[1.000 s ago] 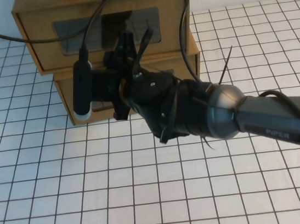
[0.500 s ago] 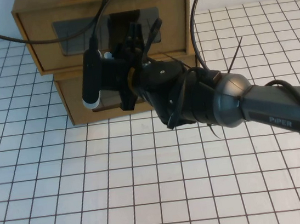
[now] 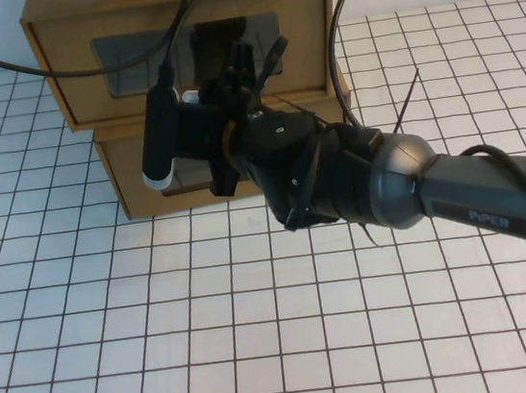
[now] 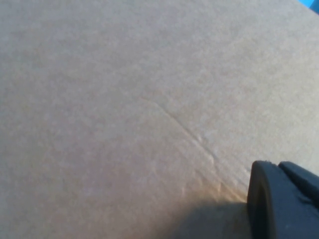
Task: Open the shoe box
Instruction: 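Pull the top drawer of the cardboard box fully open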
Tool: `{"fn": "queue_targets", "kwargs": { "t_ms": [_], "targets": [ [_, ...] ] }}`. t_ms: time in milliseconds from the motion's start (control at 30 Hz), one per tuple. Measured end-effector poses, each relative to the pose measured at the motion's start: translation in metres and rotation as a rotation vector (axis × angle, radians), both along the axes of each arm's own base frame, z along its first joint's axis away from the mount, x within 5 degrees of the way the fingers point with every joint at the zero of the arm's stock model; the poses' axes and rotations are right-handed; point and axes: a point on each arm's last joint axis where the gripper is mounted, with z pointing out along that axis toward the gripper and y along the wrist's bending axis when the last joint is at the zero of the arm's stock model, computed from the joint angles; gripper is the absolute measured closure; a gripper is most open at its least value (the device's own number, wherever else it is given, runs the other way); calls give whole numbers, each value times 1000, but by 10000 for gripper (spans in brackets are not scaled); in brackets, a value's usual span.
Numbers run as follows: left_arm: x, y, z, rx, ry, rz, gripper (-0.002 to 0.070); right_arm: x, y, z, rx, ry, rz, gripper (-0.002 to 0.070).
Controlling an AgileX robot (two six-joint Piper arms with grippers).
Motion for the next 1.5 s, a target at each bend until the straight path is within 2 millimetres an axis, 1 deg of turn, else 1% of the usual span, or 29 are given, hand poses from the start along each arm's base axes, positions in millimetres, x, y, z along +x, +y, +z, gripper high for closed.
{"fn": "queue_targets", "kwargs": {
  "t_ms": [233,733,967,1500],
  "targets": [
    [0,0,0,-2,2,-2,677,-4,-6,12,71,36,-55,494],
    [-1,-1,0,-4,10,-10,677,-5,-3,12,70,43,-15,494],
    [-1,-1,0,-4,11,-11,677,-3,1,-2,41,56,-3,493],
    [-1,-1,0,-3,11,-13,677,-2,4,-4,-18,6,39,494]
  ]
}}
